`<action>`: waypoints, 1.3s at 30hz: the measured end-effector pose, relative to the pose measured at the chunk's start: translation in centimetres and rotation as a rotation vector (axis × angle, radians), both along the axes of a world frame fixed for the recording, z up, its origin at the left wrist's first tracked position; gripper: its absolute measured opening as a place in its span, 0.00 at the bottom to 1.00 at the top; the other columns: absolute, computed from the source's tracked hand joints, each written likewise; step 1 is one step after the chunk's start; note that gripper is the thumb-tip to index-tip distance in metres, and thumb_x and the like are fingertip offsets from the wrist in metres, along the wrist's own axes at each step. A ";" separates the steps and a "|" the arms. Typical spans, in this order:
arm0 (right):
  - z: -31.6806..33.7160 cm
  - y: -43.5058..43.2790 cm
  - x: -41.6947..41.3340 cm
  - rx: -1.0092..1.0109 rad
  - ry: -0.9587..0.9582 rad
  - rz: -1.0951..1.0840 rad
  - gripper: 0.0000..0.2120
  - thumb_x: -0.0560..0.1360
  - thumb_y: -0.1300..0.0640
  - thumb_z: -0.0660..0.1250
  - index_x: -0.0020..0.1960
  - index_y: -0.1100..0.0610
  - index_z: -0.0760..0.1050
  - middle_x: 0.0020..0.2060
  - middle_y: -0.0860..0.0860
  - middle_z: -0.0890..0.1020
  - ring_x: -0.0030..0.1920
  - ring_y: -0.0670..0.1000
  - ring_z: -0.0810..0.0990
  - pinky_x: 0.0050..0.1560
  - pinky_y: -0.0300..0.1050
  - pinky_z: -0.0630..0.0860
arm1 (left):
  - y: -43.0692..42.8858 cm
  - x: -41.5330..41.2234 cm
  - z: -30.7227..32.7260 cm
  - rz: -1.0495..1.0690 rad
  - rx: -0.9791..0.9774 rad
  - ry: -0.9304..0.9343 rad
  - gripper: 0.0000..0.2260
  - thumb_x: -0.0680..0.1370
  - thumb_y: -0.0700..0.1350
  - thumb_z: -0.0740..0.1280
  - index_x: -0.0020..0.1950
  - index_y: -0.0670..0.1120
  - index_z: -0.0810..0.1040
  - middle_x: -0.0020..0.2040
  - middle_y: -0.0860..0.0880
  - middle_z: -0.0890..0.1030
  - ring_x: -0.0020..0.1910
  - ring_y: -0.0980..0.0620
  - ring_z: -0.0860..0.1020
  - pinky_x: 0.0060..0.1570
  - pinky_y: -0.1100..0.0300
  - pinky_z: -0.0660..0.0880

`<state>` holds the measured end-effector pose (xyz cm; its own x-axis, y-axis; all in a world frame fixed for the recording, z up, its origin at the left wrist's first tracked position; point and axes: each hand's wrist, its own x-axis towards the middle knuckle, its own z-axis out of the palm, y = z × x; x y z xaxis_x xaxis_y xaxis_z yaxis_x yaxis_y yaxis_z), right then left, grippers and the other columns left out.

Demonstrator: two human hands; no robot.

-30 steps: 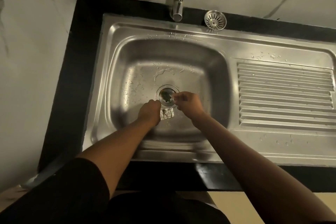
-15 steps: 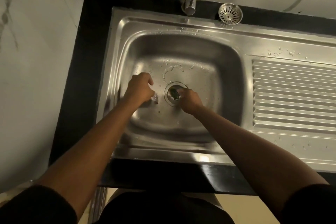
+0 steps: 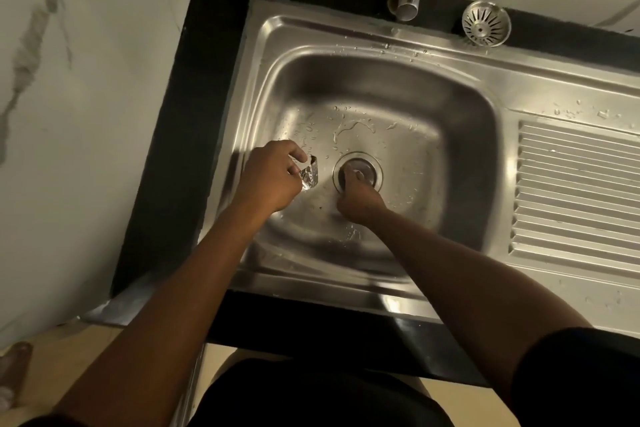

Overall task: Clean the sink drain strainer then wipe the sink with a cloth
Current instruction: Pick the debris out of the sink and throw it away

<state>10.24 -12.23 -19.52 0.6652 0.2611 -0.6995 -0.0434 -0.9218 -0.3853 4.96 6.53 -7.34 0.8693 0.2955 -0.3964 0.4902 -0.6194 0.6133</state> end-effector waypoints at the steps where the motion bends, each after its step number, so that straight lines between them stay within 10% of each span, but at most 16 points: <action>1: -0.1 0.0 -0.1 0.004 -0.027 0.011 0.39 0.75 0.62 0.66 0.82 0.57 0.55 0.76 0.61 0.67 0.75 0.64 0.69 0.70 0.59 0.72 | 0.0 -0.1 0.0 0.001 -0.009 -0.003 0.15 0.75 0.34 0.69 0.54 0.51 0.85 0.39 0.55 0.84 0.42 0.55 0.81 0.43 0.65 0.72; 7: -0.1 -0.7 -0.5 0.037 -0.151 0.048 0.05 0.77 0.61 0.66 0.51 0.57 0.78 0.53 0.59 0.82 0.53 0.61 0.81 0.45 0.45 0.69 | -0.4 -0.7 -0.2 -0.009 -0.038 0.011 0.15 0.75 0.35 0.69 0.54 0.52 0.85 0.39 0.55 0.84 0.43 0.55 0.83 0.40 0.67 0.73; 25: 0.0 0.6 -2.8 0.135 -0.061 -0.047 0.11 0.75 0.52 0.77 0.39 0.53 0.76 0.34 0.48 0.81 0.35 0.48 0.80 0.34 0.38 0.70 | -0.7 -2.4 0.2 0.049 -0.032 0.010 0.14 0.76 0.35 0.69 0.54 0.51 0.85 0.39 0.55 0.83 0.42 0.55 0.81 0.44 0.62 0.76; 32: 2.1 -1.1 -1.7 0.007 -0.207 -0.117 0.04 0.75 0.57 0.72 0.49 0.55 0.82 0.47 0.56 0.85 0.45 0.58 0.82 0.44 0.42 0.72 | -1.0 -3.8 0.9 0.099 -0.041 -0.007 0.14 0.76 0.34 0.69 0.55 0.50 0.85 0.43 0.50 0.86 0.45 0.52 0.84 0.46 0.61 0.79; 39: 7.0 -5.8 -0.6 0.125 -0.241 -0.258 0.03 0.68 0.61 0.75 0.37 0.55 0.84 0.32 0.50 0.83 0.35 0.53 0.84 0.28 0.38 0.72 | -3.1 -6.5 3.1 0.147 -0.013 -0.083 0.14 0.75 0.35 0.70 0.54 0.52 0.85 0.43 0.52 0.84 0.40 0.59 0.80 0.39 0.72 0.70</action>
<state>9.59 -18.01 -12.49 0.8618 0.1370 -0.4884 -0.1627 -0.8374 -0.5219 -1.51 3.46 -4.22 0.8471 0.4171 -0.3293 0.5220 -0.5365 0.6631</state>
